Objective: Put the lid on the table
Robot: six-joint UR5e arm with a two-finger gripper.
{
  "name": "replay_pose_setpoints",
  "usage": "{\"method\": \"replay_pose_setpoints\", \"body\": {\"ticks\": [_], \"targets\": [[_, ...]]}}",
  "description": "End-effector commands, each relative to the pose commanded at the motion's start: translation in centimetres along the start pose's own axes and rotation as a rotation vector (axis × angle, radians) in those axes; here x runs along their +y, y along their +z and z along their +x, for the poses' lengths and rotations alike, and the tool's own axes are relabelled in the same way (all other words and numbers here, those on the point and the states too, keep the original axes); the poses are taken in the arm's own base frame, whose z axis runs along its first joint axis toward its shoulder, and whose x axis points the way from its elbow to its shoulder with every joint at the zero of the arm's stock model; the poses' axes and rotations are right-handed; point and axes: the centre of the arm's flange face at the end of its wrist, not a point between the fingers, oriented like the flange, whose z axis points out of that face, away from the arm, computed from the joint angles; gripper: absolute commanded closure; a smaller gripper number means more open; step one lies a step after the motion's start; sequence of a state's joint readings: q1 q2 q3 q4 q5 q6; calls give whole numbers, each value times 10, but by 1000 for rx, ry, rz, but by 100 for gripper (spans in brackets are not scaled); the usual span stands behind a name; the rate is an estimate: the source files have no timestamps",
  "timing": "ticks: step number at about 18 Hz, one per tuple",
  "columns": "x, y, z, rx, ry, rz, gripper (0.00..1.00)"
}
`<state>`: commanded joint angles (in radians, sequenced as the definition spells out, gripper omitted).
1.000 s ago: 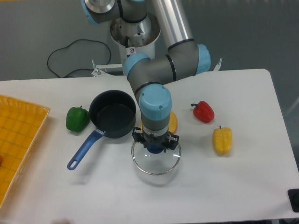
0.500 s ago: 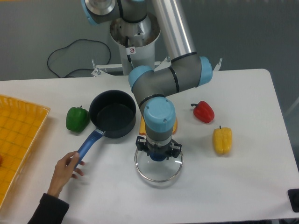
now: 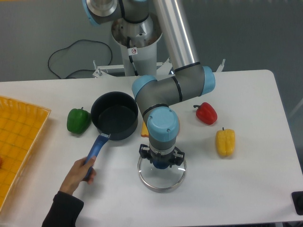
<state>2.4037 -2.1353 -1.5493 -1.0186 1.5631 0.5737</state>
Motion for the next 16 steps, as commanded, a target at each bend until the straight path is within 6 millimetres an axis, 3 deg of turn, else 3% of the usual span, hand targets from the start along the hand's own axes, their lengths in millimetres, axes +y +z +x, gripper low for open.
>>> {"method": "replay_pose_setpoints", "body": {"ticks": [16], "targets": [[-1,8,0,6,0,-9,44]]}}
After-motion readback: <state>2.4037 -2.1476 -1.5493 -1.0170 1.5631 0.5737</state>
